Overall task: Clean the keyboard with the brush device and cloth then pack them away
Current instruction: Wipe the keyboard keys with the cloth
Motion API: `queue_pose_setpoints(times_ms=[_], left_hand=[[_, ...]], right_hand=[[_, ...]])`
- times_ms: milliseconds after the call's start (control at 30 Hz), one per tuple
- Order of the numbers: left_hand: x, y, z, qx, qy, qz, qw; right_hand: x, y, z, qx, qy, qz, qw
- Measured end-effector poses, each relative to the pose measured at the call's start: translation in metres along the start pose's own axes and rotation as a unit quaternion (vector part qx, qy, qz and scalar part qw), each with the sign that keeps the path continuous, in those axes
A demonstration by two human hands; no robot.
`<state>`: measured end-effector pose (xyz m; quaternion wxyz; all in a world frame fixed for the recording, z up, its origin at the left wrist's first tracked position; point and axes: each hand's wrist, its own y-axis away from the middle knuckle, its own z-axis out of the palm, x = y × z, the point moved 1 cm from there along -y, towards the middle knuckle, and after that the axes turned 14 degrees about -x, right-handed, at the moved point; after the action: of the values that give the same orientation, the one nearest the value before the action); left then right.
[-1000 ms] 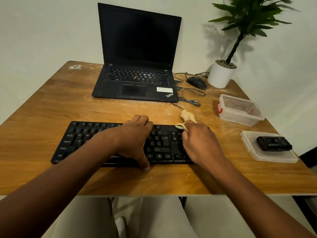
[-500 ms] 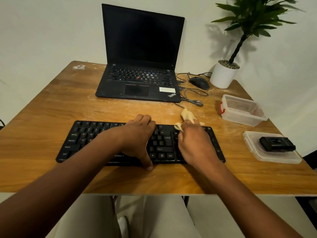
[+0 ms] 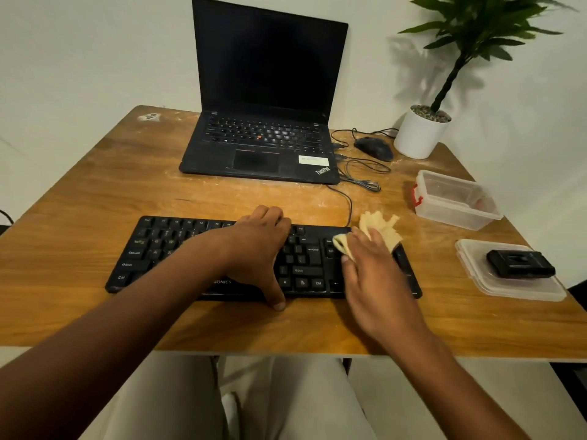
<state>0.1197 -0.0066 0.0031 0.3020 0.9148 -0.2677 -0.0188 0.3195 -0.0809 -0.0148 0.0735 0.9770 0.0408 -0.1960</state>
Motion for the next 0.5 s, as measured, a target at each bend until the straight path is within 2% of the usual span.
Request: queue_pose_setpoints(times_ms=[100,167,333,500], left_hand=[[0.0,0.0,0.0,0.002,-0.001,-0.002,1.0],[-0.001,-0.001,0.0,0.0,-0.002,0.0,1.0],[-0.001,0.0,-0.001,-0.005,-0.001,0.004,1.0],[-0.001,0.001,0.0,-0.004,-0.003,0.002,1.0]], right_hand=[[-0.022,-0.009,0.017,-0.029,0.051,-0.045,0.997],[-0.013,-0.003,0.017,-0.039,0.084,-0.061,0.994],[0.002,-0.011,0.008,-0.023,0.092,-0.02,0.995],[-0.011,-0.013,0.017,-0.052,0.083,-0.06,0.993]])
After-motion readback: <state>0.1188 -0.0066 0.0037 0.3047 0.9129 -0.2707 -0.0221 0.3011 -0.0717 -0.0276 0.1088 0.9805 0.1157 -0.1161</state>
